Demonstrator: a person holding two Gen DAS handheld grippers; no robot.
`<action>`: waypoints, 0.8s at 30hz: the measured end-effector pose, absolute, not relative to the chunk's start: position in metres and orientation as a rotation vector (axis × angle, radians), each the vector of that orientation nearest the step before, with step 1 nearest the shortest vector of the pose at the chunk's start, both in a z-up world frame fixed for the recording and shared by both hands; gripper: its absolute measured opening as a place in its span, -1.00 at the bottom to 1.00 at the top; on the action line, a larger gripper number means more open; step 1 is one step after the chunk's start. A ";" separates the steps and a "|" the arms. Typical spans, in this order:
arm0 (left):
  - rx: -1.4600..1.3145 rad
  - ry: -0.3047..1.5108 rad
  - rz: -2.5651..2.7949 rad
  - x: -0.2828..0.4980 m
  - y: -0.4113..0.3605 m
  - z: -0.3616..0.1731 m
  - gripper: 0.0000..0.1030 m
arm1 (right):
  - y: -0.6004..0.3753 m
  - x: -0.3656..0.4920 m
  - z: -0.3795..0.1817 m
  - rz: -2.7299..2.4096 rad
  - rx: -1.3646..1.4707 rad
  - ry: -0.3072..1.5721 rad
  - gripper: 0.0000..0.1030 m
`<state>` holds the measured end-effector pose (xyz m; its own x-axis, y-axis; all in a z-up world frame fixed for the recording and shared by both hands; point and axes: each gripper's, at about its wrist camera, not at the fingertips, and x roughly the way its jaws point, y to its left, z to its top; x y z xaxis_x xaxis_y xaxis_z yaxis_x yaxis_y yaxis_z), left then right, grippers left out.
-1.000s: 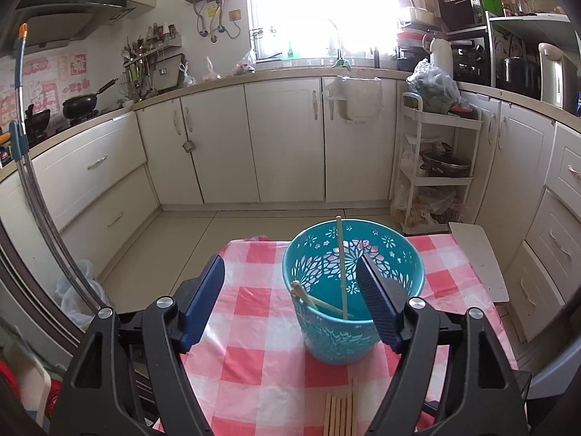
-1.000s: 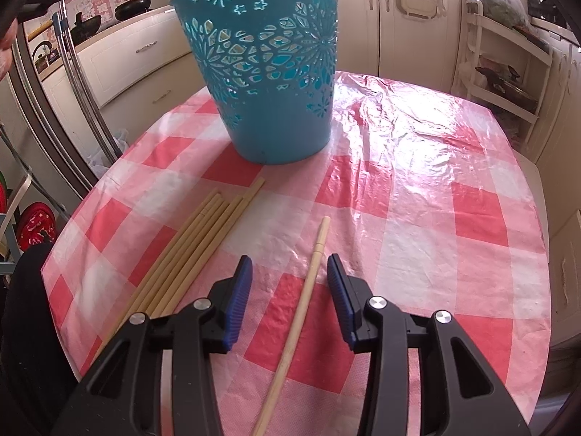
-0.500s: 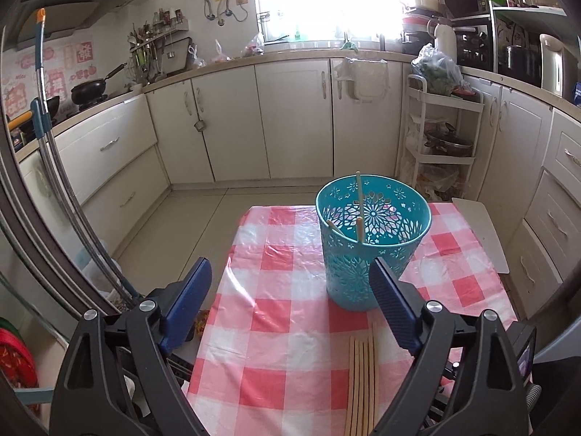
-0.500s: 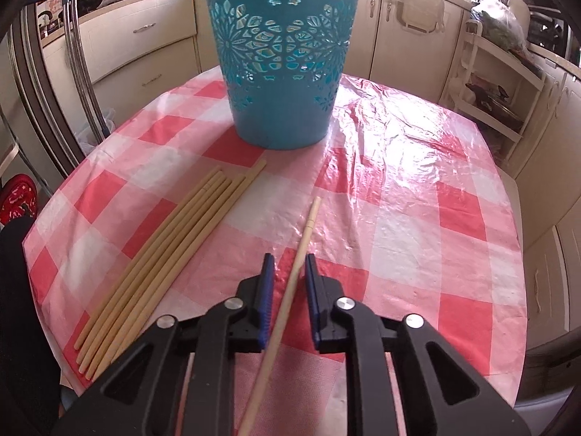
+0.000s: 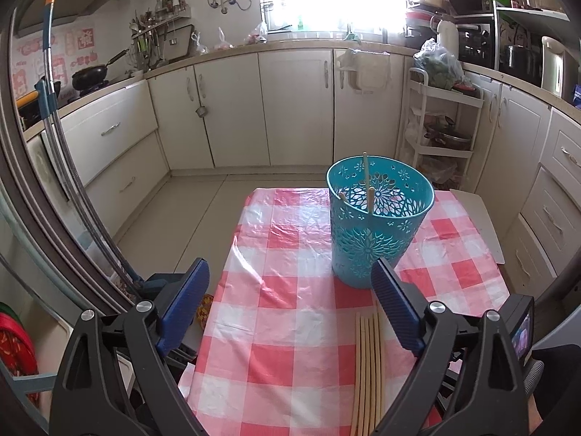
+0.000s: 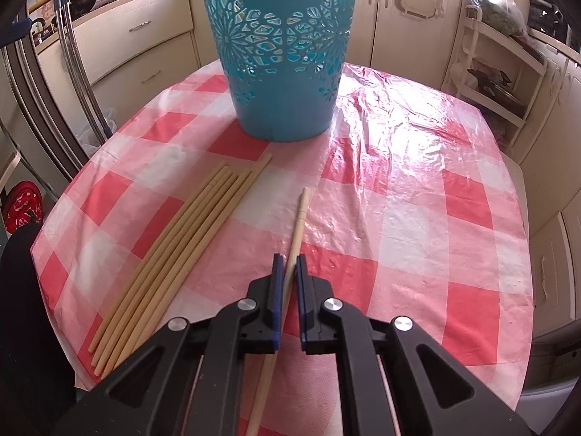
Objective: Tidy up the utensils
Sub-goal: 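Close the right tool on a loose chopstick beside the bundle, then lift the chopstick with the right tool and drop it into the basket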
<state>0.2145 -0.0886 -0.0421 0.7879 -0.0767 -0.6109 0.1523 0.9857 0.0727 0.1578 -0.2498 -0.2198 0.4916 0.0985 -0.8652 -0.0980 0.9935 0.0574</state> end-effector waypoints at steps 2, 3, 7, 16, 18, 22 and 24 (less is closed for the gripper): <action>0.119 0.657 -0.124 0.215 -0.089 -0.044 0.69 | -0.248 0.162 -0.220 0.122 -0.008 1.061 -0.85; 0.118 0.660 -0.124 0.216 -0.089 -0.045 0.70 | -0.246 0.164 -0.219 0.124 -0.018 1.066 -0.85; 0.122 0.667 -0.123 0.216 -0.090 -0.046 0.70 | -0.247 0.165 -0.219 0.149 0.015 1.079 -0.88; 0.115 0.698 -0.122 0.220 -0.087 -0.055 0.70 | -0.283 0.147 -0.194 0.256 0.413 1.043 -0.89; 0.111 0.703 -0.121 0.221 -0.086 -0.056 0.70 | -0.290 0.145 -0.176 0.275 0.466 0.996 -0.89; 0.105 0.708 -0.120 0.221 -0.085 -0.058 0.71 | -0.298 0.146 -0.133 0.309 0.537 0.884 -0.89; 0.104 0.709 -0.119 0.221 -0.085 -0.058 0.71 | -0.301 0.149 -0.109 0.323 0.557 0.818 -0.89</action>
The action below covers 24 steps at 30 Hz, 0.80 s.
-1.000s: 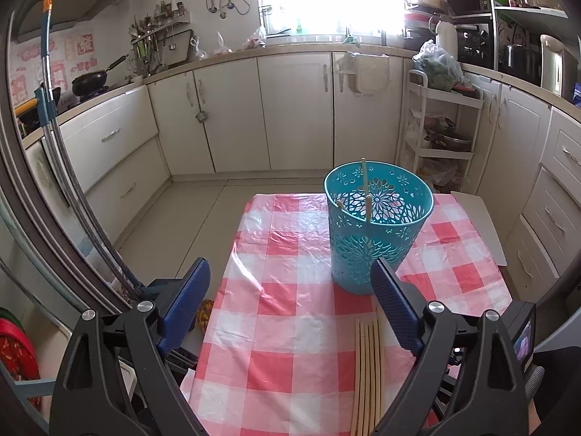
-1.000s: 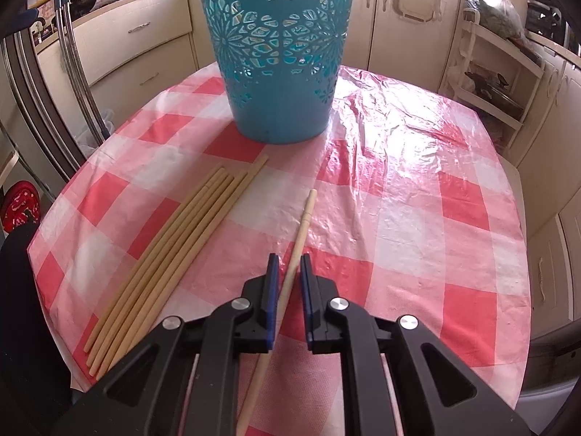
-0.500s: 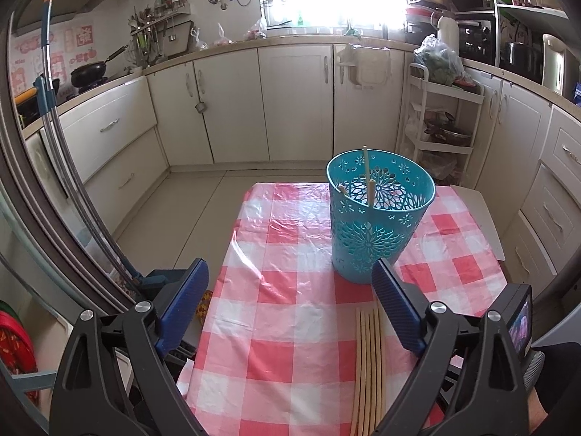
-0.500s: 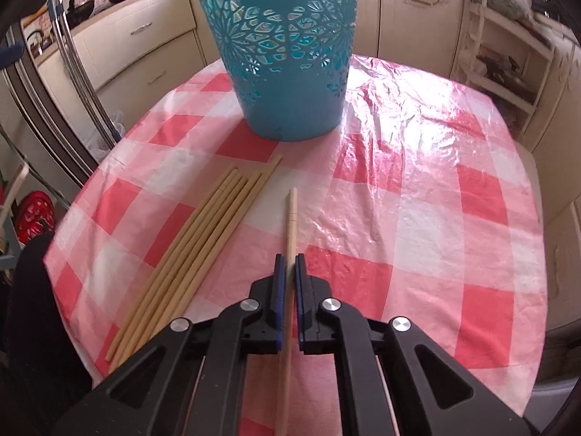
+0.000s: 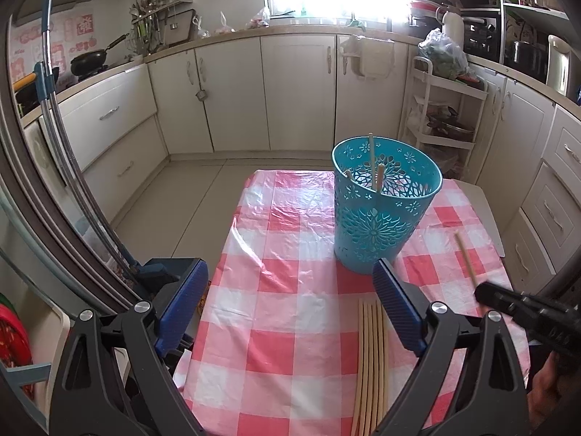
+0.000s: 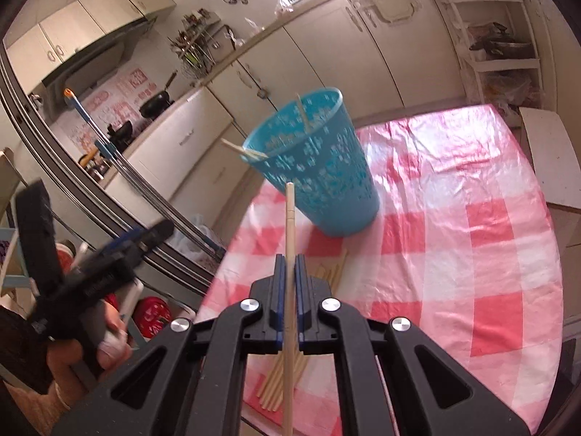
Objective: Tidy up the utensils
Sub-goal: 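Lift the chopstick with the right tool and drop it into the basket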
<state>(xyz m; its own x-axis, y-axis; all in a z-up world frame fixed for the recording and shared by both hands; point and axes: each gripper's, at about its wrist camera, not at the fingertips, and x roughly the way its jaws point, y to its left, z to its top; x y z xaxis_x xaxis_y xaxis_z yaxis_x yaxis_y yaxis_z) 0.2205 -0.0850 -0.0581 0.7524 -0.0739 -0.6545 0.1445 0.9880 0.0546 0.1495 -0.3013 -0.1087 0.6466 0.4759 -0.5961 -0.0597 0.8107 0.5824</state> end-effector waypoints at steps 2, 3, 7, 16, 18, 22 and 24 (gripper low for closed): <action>0.104 0.710 -0.120 0.221 -0.085 -0.058 0.71 | -0.302 0.154 -0.086 0.335 0.571 0.755 -0.89; 0.103 0.712 -0.121 0.220 -0.085 -0.058 0.71 | -0.302 0.157 -0.077 0.338 0.573 0.727 -0.89; 0.092 0.728 -0.124 0.218 -0.083 -0.064 0.72 | -0.296 0.174 -0.039 0.340 0.555 0.608 -0.89; 0.060 0.810 -0.098 0.219 -0.063 -0.094 0.73 | -0.293 0.245 0.001 0.227 0.540 0.362 -0.88; 0.054 0.817 -0.086 0.224 -0.059 -0.096 0.73 | -0.291 0.260 -0.002 0.182 0.508 0.332 -0.88; 0.049 0.806 -0.064 0.231 -0.052 -0.091 0.73 | -0.286 0.285 -0.014 0.090 0.443 0.301 -0.88; 0.050 0.805 -0.058 0.235 -0.051 -0.089 0.73 | -0.284 0.294 -0.023 0.044 0.410 0.295 -0.88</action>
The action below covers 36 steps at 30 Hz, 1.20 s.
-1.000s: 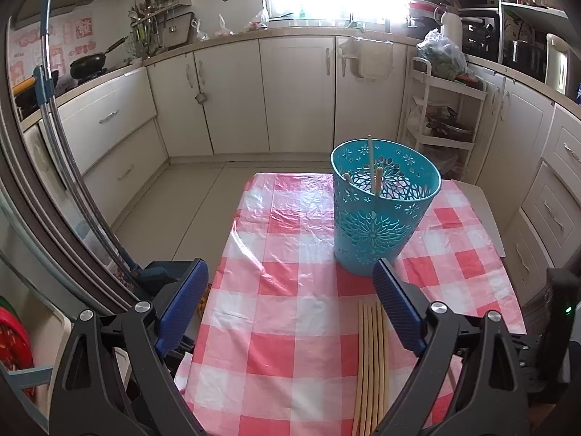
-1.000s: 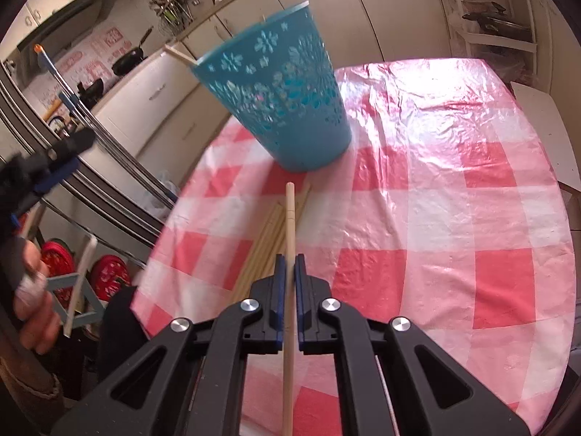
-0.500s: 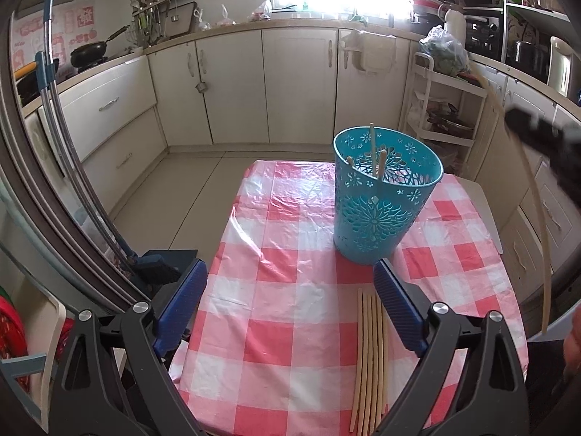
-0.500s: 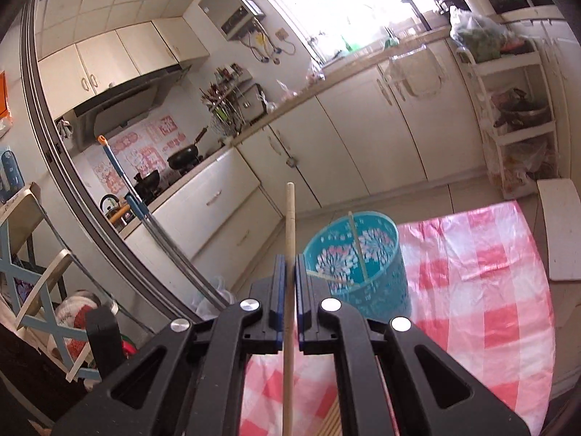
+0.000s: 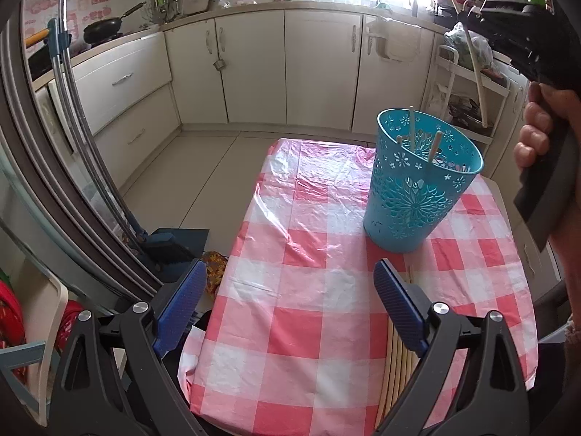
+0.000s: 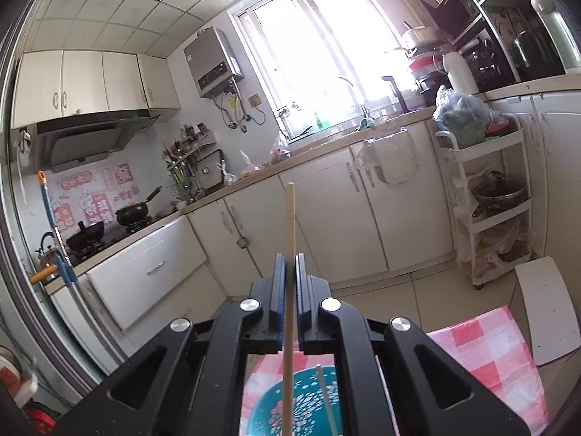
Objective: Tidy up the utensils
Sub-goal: 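Lift the chopstick with the right tool and drop it into the basket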
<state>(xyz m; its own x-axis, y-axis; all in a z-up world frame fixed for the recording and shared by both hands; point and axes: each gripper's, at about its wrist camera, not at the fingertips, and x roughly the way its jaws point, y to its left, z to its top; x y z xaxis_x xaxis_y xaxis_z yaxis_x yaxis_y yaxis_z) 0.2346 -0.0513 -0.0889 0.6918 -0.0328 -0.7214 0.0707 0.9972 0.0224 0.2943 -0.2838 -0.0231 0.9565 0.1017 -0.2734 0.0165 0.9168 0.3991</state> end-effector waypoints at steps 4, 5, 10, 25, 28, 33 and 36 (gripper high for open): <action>0.052 0.815 -0.060 0.239 -0.052 -0.090 0.73 | -0.283 0.305 -0.042 -0.007 0.377 0.311 -0.88; 0.055 0.817 -0.062 0.239 -0.053 -0.091 0.73 | -0.283 0.304 -0.046 -0.013 0.372 0.315 -0.88; 0.062 0.826 -0.071 0.243 -0.058 -0.095 0.73 | -0.279 0.302 -0.060 -0.020 0.338 0.338 -0.88; 0.065 0.828 -0.075 0.242 -0.062 -0.094 0.73 | -0.280 0.267 -0.068 0.024 0.323 0.399 -0.87; 0.066 0.823 -0.077 0.239 -0.064 -0.091 0.73 | -0.282 0.248 -0.065 0.027 0.315 0.400 -0.80; 0.071 0.807 -0.084 0.231 -0.065 -0.085 0.74 | -0.281 0.213 -0.069 0.028 0.300 0.434 -0.50; 0.075 0.799 -0.086 0.227 -0.067 -0.082 0.75 | -0.278 0.195 -0.081 0.030 0.294 0.492 -0.47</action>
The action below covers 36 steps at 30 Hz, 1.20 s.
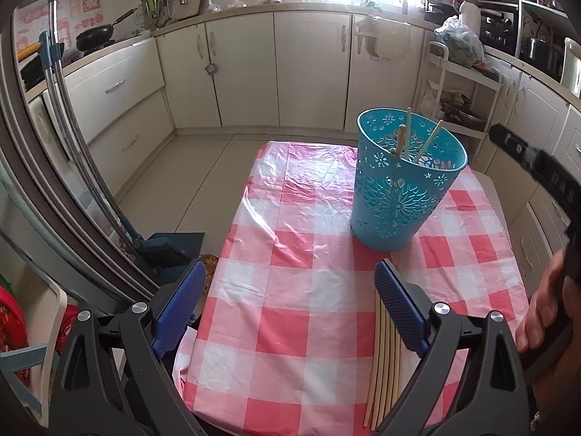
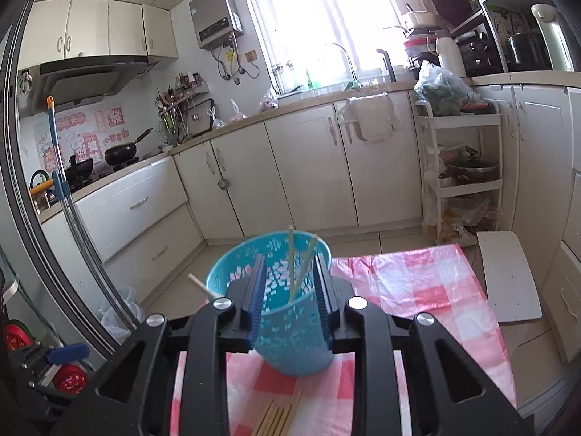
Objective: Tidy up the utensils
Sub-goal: 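Lift the chopstick with the right tool and drop it into the basket, then lower the open right tool beside a loose chopstick on the cloth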
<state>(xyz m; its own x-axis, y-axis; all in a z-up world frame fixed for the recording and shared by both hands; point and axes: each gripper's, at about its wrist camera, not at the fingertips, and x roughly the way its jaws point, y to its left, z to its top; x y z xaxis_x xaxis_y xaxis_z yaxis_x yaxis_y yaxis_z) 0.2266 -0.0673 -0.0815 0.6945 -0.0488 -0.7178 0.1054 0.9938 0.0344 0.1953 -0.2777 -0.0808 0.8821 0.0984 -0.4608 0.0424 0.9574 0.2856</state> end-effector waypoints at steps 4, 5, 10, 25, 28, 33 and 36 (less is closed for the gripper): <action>0.079 0.794 -0.091 0.220 -0.068 -0.078 0.75 | -0.270 0.178 -0.107 0.038 0.289 0.601 -0.46; 0.080 0.793 -0.093 0.218 -0.068 -0.078 0.75 | -0.268 0.175 -0.115 0.040 0.287 0.636 -0.46; 0.085 0.794 -0.091 0.209 -0.065 -0.077 0.76 | -0.254 0.165 -0.155 0.061 0.293 0.807 -0.46; 0.041 0.893 -0.040 0.193 -0.022 -0.112 0.77 | -0.232 0.165 -0.211 0.052 0.287 0.999 -0.57; 0.035 0.905 -0.038 0.192 -0.020 -0.117 0.77 | -0.229 0.174 -0.213 0.044 0.266 0.999 -0.57; 0.038 0.911 -0.041 0.192 -0.021 -0.118 0.77 | -0.223 0.190 -0.220 0.037 0.231 1.014 -0.59; 0.041 0.919 -0.041 0.193 -0.023 -0.121 0.77 | -0.224 0.192 -0.221 0.039 0.216 1.010 -0.65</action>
